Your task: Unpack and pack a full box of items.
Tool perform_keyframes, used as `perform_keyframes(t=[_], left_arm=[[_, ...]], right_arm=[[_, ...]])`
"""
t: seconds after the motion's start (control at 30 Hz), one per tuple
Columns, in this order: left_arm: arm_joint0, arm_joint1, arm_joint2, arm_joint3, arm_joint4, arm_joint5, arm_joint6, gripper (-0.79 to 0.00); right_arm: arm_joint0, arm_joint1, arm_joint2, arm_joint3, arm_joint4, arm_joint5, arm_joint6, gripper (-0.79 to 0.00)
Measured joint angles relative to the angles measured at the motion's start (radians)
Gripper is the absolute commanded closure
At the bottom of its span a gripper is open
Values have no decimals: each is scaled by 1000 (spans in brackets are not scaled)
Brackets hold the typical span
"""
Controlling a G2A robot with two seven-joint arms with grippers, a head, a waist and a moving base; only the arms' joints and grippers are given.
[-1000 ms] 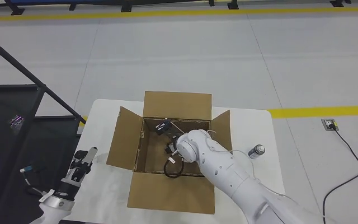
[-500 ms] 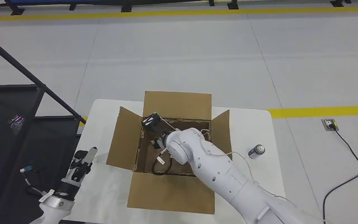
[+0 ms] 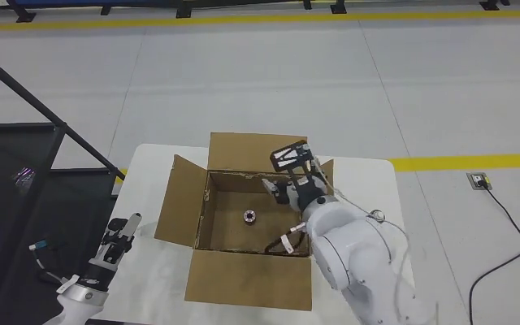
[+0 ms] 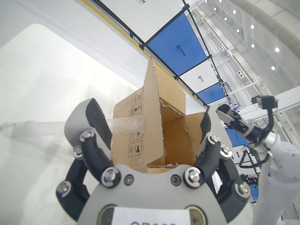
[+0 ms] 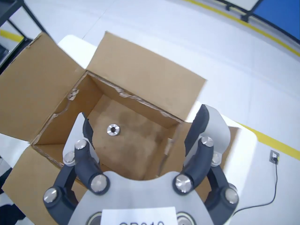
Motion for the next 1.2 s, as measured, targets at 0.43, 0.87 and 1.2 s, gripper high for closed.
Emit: perform_keyframes(t=[0.43, 0.87, 1.2], left_arm=[[0, 0, 0, 0, 0, 0, 0, -785], [0, 0, 0, 0, 0, 0, 0, -785], [0, 0, 0, 0, 0, 0, 0, -785]], right_arm=[[-211, 39, 563, 138, 129, -21, 181, -785], [-140, 54, 601, 478, 316, -127, -5, -785], [-81, 66, 584, 609, 322, -126, -39, 0]])
